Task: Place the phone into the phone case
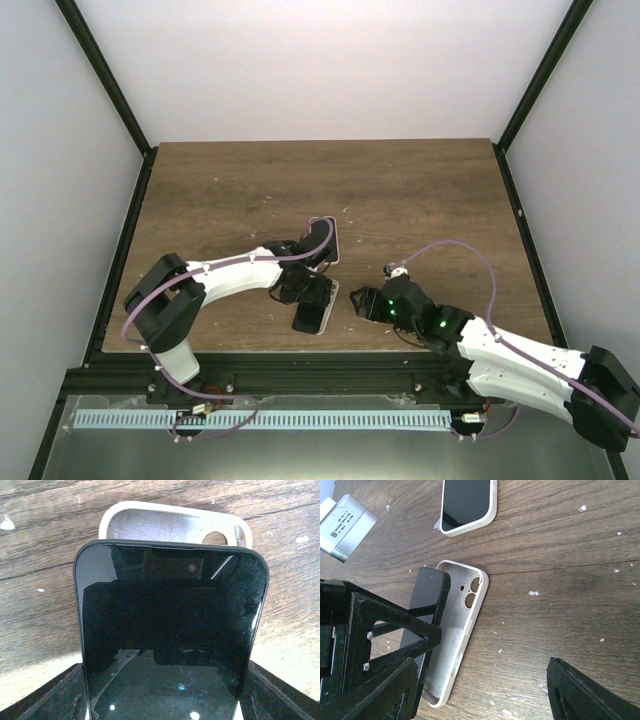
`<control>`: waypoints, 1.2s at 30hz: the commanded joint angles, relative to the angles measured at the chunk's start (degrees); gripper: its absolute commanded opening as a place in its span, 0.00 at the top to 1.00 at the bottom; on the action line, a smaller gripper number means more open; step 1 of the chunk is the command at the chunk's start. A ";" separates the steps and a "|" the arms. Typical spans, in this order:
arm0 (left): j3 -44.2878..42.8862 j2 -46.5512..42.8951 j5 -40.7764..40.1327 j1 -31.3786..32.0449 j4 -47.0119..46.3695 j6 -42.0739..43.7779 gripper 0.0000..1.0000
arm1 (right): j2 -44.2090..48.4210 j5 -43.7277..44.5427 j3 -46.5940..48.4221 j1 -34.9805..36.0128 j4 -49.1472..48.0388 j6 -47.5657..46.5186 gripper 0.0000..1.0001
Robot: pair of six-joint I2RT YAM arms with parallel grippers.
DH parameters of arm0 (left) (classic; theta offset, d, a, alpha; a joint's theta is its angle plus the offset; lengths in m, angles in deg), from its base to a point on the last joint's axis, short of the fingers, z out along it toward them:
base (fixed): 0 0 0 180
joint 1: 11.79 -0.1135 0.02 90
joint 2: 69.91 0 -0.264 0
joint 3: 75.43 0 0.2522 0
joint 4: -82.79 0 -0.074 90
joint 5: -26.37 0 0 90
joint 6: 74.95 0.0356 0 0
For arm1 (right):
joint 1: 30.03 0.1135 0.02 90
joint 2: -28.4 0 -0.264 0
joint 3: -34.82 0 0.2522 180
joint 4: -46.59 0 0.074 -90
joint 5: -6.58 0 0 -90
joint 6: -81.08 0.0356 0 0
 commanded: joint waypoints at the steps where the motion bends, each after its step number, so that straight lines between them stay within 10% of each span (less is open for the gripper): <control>1: -3.10 1.06 -1.06 0.92 1.61 0.92 0.44 | 0.39 2.16 -0.52 -0.25 0.61 0.35 0.28; 22: -5.75 3.36 -2.03 1.65 4.28 1.83 0.12 | 1.91 1.76 -1.62 -0.28 0.17 0.78 0.28; 36: -1.39 -5.76 -5.08 -0.38 5.94 -0.75 0.18 | -1.78 -5.02 -1.46 -0.26 -3.95 0.95 0.33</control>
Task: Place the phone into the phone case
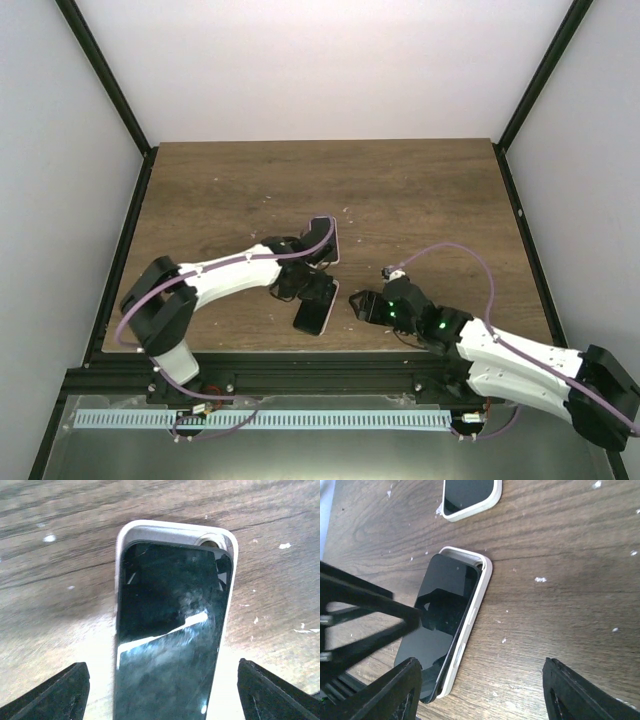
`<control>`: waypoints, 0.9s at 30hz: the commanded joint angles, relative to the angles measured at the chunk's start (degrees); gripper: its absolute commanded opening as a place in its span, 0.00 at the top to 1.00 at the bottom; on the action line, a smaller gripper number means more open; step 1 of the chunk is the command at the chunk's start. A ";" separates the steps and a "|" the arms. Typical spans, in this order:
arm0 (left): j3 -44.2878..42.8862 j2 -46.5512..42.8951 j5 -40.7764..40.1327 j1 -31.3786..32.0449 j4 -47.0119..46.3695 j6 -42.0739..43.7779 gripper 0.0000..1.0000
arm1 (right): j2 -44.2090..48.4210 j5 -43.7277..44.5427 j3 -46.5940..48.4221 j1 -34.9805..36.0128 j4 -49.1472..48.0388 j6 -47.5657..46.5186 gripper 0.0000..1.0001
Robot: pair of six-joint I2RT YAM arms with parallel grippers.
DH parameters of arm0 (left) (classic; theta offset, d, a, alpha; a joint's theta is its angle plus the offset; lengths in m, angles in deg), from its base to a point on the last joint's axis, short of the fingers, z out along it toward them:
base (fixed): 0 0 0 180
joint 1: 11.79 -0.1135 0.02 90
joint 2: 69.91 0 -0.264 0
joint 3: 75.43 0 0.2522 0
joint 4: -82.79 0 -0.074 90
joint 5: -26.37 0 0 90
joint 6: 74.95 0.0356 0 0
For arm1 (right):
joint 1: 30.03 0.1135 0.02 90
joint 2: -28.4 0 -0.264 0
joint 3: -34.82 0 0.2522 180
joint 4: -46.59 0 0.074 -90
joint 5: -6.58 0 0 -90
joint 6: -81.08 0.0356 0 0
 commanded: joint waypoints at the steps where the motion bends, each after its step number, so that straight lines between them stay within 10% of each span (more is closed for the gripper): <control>1: 4.43 -7.85 -0.40 -2.14 0.03 -2.39 0.20 | -2.91 -3.45 0.39 -0.11 -3.21 0.72 0.35; 27: 25.51 -24.10 10.58 -2.19 -10.60 -8.52 0.45 | -35.74 -19.31 18.29 -13.70 -9.40 -22.52 0.61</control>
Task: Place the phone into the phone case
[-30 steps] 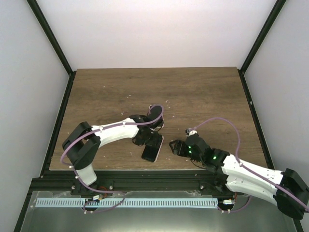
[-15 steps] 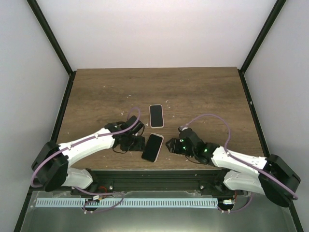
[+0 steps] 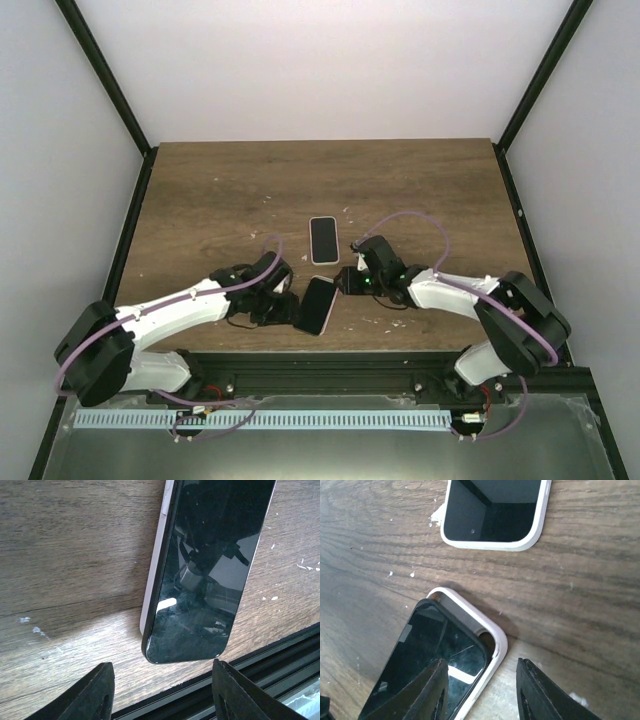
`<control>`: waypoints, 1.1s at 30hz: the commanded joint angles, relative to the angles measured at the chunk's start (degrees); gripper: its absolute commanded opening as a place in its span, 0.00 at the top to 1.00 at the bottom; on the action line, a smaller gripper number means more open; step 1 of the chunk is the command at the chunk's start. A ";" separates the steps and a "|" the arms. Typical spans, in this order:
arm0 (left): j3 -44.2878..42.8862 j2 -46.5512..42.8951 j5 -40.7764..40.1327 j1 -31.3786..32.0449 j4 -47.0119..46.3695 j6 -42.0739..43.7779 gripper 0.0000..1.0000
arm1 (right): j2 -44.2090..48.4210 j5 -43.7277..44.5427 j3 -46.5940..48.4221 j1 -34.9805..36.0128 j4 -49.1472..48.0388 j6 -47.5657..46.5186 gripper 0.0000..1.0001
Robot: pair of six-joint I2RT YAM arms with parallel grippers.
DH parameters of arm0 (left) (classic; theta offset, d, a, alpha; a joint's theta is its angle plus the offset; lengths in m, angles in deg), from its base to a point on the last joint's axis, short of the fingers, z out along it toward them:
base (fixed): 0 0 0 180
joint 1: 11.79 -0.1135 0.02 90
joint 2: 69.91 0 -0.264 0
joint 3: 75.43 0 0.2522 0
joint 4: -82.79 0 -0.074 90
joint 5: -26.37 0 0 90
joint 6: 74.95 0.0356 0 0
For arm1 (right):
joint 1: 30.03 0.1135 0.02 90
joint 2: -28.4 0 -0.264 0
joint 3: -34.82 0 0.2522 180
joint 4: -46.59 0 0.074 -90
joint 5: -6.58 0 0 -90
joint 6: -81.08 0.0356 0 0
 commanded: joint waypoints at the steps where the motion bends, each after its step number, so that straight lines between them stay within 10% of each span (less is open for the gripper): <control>1: 0.63 1.28 0.81 0.95 -2.18 -0.59 0.46 | -3.61 -4.33 2.39 -2.37 -1.60 -5.18 0.61; 33: 2.02 6.99 1.71 3.79 -8.28 -2.08 0.65 | -10.97 -10.21 4.86 -3.16 -2.97 -9.49 0.71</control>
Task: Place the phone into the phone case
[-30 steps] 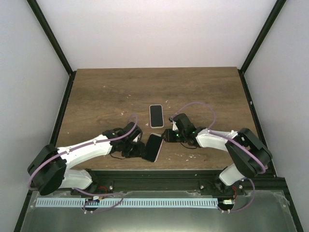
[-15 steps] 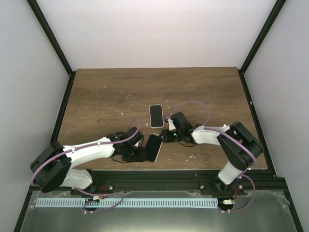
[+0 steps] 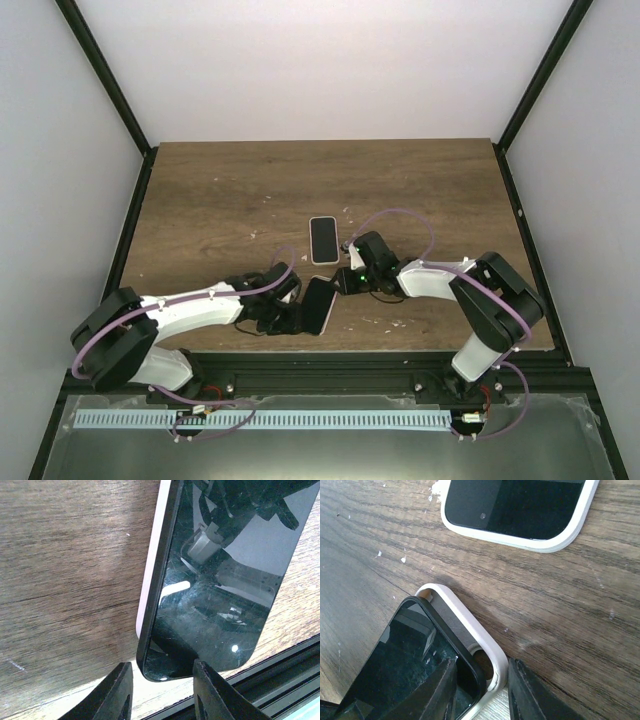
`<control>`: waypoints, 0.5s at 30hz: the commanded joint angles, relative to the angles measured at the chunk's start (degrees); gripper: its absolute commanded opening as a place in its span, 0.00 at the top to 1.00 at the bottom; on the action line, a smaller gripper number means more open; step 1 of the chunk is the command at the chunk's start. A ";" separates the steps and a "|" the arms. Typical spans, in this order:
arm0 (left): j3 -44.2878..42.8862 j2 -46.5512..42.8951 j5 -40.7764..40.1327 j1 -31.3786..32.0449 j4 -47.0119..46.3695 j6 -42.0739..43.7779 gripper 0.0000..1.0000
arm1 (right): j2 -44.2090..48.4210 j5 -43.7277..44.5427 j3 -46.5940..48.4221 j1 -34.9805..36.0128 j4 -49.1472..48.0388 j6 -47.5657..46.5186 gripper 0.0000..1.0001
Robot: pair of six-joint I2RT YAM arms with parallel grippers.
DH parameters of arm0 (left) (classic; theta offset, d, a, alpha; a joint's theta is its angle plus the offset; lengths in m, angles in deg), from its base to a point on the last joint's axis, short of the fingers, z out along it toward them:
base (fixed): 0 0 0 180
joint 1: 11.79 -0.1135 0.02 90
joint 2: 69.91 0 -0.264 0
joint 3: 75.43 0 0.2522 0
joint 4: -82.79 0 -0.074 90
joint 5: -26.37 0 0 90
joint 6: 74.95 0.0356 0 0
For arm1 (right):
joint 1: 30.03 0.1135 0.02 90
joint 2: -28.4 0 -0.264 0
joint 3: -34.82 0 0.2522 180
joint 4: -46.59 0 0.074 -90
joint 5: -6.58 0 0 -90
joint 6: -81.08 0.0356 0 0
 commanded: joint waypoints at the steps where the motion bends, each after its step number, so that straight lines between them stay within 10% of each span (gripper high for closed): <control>1: -1.18 0.50 0.17 0.39 -1.61 -0.03 0.65 | -0.46 -1.50 0.45 -0.27 -1.05 0.10 0.71; 15: -4.47 2.78 0.93 0.37 -3.77 -0.54 0.70 | 0.24 -3.54 -1.50 -0.15 -2.75 2.92 0.74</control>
